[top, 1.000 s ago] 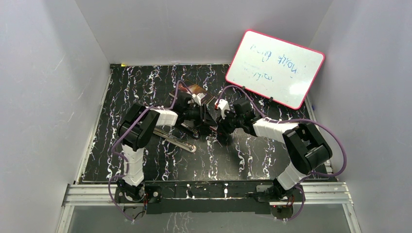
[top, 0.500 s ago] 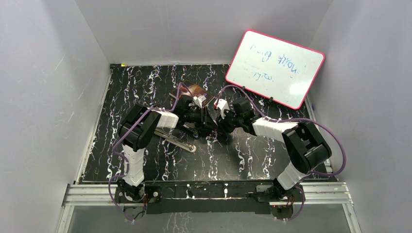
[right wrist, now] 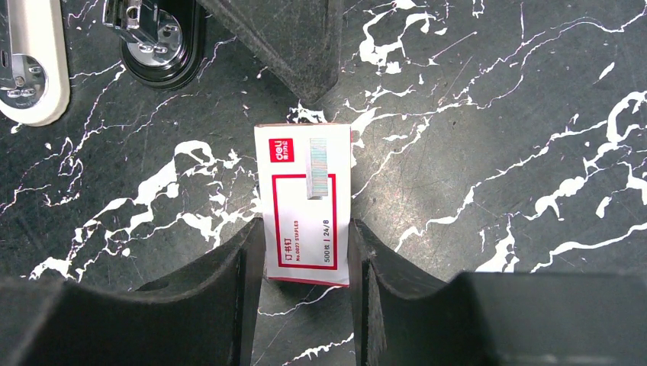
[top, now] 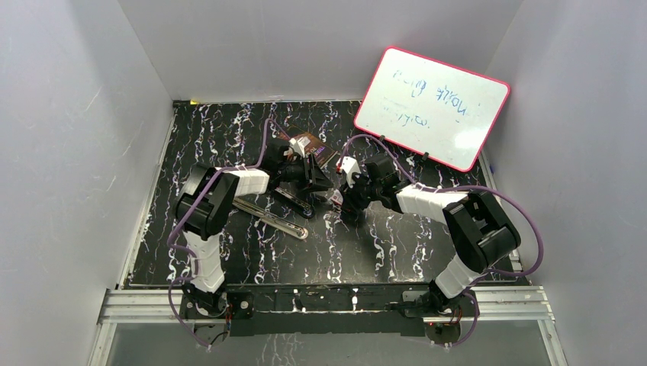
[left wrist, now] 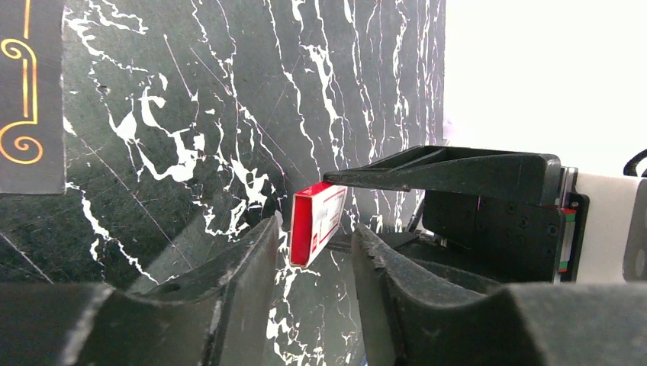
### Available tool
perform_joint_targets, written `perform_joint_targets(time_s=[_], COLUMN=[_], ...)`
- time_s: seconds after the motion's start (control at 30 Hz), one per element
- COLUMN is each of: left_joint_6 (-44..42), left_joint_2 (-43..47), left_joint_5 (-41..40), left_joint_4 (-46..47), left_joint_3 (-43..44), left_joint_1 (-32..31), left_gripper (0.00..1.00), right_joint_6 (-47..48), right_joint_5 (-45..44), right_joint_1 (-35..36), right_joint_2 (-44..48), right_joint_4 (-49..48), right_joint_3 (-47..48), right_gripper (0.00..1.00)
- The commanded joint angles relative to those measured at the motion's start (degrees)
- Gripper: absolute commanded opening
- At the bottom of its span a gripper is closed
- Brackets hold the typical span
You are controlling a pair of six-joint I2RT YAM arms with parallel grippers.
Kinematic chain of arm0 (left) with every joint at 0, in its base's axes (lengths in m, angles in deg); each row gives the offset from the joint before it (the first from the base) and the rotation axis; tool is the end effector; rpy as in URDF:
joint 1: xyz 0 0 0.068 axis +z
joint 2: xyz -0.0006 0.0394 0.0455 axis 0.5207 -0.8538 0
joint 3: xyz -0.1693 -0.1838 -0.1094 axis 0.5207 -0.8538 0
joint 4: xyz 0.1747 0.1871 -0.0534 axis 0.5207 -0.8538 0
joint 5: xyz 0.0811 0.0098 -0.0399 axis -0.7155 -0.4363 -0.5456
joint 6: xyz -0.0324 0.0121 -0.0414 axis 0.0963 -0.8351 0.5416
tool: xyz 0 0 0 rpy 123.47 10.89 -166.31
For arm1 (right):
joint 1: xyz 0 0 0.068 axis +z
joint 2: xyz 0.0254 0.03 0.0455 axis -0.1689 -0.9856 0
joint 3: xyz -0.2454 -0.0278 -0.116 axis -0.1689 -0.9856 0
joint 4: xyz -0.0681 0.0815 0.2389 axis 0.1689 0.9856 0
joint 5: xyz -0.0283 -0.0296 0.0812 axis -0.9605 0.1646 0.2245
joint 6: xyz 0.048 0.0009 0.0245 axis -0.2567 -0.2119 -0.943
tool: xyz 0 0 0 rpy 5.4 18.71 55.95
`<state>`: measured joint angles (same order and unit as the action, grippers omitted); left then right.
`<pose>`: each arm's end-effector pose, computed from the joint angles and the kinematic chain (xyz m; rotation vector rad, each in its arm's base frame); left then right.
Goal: Load the staples into the stapler
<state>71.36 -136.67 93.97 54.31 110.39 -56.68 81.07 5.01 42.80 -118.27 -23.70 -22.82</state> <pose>0.3549 -0.1952 0.1528 0.1676 2.2829 -1.4903 0.2660 0.1874 0.1727 -1.1433 1.9735 0.5279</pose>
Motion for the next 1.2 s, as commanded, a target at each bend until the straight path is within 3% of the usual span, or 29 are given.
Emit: perform_joint_targets(time_s=[0.0, 0.33, 1.17], left_joint_6=[0.5, 2.0, 2.4], left_joint_2=[2.7, 2.2, 0.4], left_joint_5=[1.9, 4.4, 4.6], left_joint_4=[1.4, 4.7, 6.8], left_joint_3=[0.3, -1.1, -3.5], left_joint_1=[-0.5, -1.8, -4.4], left_gripper=[0.36, 0.3, 0.3], right_joint_6=[0.5, 0.1, -0.6], right_joint_5=[0.1, 0.4, 0.9], right_joint_1=[0.1, 0.1, 0.1], right_joint_2=[1.2, 0.6, 0.8], right_joint_4=[-0.4, -0.4, -1.4], right_joint_3=[1.8, 2.4, 2.9], right_gripper=[0.29, 0.29, 0.29])
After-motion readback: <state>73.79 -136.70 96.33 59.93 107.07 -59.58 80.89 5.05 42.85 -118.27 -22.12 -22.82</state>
